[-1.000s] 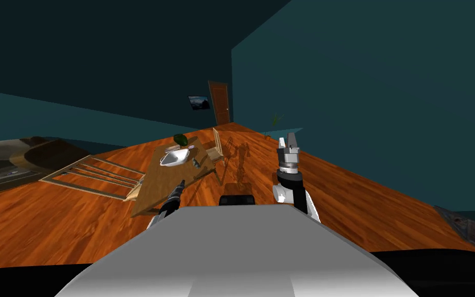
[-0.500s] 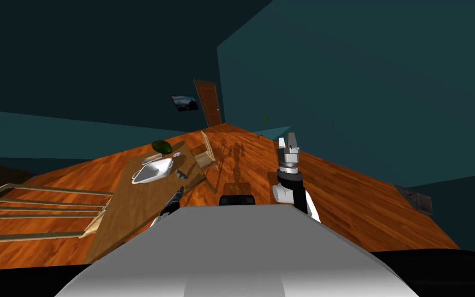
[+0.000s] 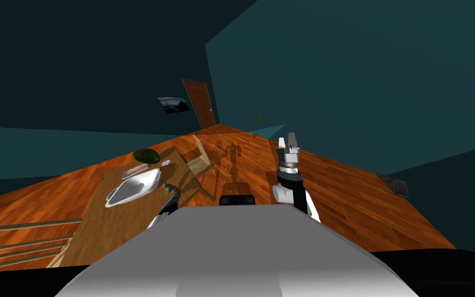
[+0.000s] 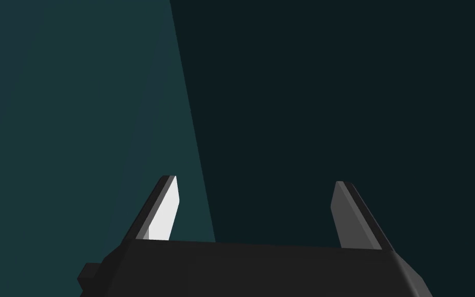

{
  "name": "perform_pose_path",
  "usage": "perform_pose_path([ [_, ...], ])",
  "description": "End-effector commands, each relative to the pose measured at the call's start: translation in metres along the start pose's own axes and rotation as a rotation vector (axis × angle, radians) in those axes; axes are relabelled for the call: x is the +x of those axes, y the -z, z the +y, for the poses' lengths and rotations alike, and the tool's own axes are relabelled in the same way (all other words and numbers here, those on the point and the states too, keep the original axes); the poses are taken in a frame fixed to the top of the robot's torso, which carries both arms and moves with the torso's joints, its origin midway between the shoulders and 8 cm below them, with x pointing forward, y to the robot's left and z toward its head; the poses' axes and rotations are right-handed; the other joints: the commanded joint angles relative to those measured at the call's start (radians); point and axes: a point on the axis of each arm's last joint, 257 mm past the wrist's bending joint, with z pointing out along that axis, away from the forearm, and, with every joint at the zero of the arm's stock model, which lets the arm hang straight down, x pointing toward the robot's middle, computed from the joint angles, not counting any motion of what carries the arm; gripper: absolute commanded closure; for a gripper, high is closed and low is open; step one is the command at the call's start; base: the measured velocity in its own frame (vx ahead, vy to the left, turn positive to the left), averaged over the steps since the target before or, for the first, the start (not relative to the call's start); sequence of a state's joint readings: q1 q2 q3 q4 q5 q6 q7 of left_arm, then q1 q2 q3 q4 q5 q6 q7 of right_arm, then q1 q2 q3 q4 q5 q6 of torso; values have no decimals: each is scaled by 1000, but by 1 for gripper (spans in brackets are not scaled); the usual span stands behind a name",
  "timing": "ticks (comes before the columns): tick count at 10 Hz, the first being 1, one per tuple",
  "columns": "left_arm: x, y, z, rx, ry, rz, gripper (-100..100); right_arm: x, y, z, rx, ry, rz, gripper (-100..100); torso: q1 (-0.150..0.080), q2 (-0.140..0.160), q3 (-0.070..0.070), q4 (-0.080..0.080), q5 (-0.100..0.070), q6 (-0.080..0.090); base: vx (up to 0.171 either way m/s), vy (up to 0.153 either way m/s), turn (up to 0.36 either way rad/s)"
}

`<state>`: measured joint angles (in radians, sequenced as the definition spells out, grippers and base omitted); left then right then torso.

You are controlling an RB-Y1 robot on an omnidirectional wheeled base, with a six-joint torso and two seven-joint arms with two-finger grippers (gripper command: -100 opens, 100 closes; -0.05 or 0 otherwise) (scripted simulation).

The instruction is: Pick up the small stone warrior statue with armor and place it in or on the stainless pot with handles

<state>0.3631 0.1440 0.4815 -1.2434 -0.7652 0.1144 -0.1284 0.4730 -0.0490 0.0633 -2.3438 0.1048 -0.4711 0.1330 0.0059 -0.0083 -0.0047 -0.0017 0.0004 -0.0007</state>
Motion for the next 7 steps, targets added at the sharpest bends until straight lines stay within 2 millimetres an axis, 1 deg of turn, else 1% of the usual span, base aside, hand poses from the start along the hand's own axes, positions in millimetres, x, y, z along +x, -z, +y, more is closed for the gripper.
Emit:
perform_pose_path([
  [1,-8,-4,9,-28,-16,-11,-100,0,0,0,0,0,0,0,0,0,0,0,0,0,147,149,-128],
  [2,-14,-6,10,-30,-20,-19,-100,0,0,0,0,0,0,0,2,0,0,0,1,0,159,152,-39],
  [3,-9,-5,8,-27,-16,-14,-100,0,0,0,0,0,0,0,2,0,0,0,1,-1,74,72,-13],
  [4,-10,-6,8,-28,-17,-15,0,0,0,0,0,0,0,0,-3,4,2,0,0,-1,13,14,-1],
  [5,-3,-6,-1,-11,-28,-12,-100,0,0,0,0,0,0,0,-6,8,4,1,-1,-1,55,48,157],
  [7,7,-6,-12,12,-42,-6,-100,0,0,0,0,0,0,0,-4,6,3,1,0,-1,82,83,138],
])
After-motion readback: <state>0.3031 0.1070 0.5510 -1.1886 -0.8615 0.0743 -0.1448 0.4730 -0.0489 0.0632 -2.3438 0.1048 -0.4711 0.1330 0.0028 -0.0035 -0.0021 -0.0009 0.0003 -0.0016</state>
